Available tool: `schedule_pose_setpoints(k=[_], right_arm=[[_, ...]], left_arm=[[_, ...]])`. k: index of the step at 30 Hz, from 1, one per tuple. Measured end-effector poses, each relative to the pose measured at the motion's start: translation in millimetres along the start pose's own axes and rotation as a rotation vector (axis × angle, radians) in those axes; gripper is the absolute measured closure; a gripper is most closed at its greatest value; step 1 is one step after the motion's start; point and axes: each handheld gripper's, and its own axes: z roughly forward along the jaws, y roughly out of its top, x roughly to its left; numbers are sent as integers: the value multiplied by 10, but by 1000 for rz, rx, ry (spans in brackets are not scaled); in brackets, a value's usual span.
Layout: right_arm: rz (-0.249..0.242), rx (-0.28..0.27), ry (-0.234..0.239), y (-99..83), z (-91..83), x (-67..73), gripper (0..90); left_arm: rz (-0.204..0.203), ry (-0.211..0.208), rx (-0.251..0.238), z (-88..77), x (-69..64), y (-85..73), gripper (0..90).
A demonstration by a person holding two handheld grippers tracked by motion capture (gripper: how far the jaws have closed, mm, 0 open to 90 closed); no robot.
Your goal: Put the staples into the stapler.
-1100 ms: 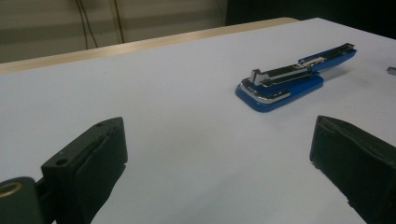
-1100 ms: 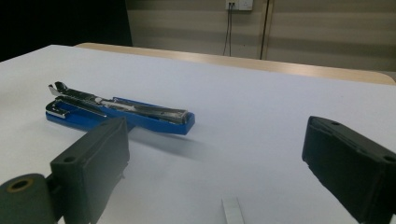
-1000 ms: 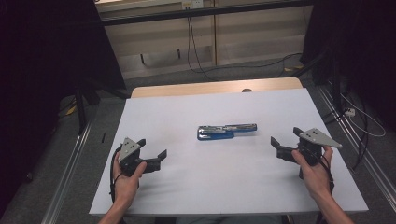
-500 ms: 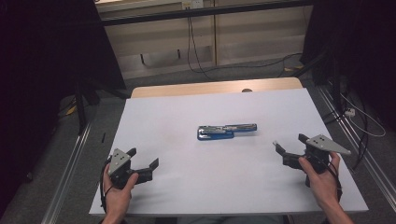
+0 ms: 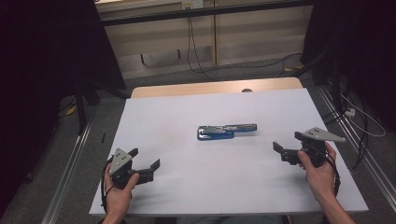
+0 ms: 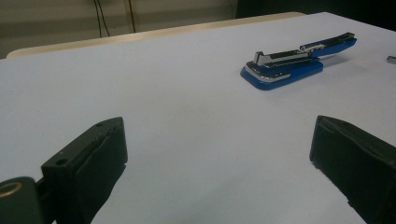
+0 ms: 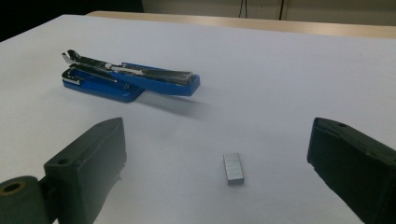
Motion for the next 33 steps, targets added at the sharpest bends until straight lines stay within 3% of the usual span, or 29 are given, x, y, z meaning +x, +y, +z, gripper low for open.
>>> schedule_pose_setpoints(k=[10, 16, 25, 33], right_arm=[[10, 41, 40, 42, 98, -14, 44], [16, 124, 82, 77, 141, -65, 46], [26, 162, 112, 199, 239, -154, 60], [-32, 227, 106, 302, 397, -170, 63]], left_arm=[[6, -5, -1, -35, -12, -3, 42], [16, 2, -1, -36, -30, -1, 42], [12, 8, 9, -44, -2, -22, 42], [7, 11, 9, -43, 19, -21, 42]])
